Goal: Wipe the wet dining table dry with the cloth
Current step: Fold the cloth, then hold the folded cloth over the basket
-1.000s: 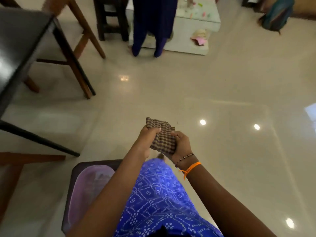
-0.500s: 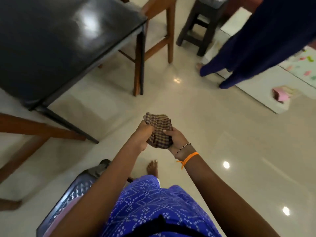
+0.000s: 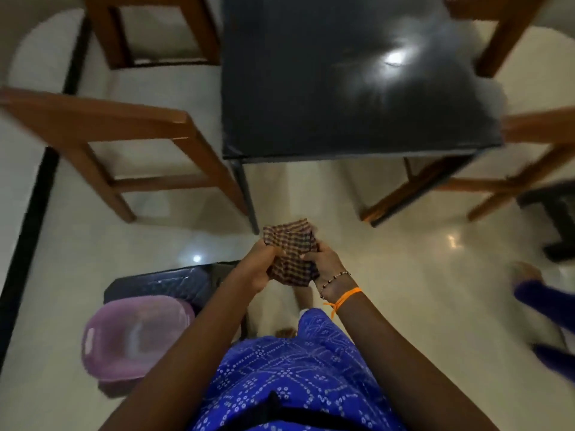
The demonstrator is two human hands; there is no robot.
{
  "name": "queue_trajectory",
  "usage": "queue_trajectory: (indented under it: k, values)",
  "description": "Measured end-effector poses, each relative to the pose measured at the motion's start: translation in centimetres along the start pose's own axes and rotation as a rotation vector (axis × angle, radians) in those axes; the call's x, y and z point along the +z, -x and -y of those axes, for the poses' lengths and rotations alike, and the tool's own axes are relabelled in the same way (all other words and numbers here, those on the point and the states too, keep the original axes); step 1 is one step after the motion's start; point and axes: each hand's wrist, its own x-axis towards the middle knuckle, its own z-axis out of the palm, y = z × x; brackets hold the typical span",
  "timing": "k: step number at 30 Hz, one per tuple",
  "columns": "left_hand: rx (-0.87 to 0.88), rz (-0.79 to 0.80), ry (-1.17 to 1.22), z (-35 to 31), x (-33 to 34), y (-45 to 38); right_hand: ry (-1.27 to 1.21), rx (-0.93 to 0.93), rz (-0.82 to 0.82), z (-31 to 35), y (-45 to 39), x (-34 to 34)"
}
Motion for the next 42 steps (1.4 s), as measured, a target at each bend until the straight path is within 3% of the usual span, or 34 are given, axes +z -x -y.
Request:
queue_trajectory:
  k: [11,18,23,30,37,42]
  values:
    - [0.039,-0.507,0.504,0.3,-4.6,0.2,0.489,0.164,0.415,2.5,-3.8,7.8]
    - [0.199,-0.739,0.919,6.2,-6.7,3.3,0.799,0.216,0.684,-2.0,-3.1,12.7]
    - [0.258,-0.905,1.019,9.7,-9.5,5.5,1.007,0.232,0.846,-7.2,-1.9,16.4]
    - [0.116,-0.965,1.006,13.3,-16.6,5.6,1.334,0.043,0.924,-14.4,-1.8,21.7]
    - [0.051,-0.869,1.036,15.5,-23.2,3.4,1.549,-0.020,0.878,-20.7,-3.4,25.5]
    - [0.031,-0.880,1.020,17.1,-25.6,1.6,1.615,0.041,0.884,-23.8,-5.2,26.9]
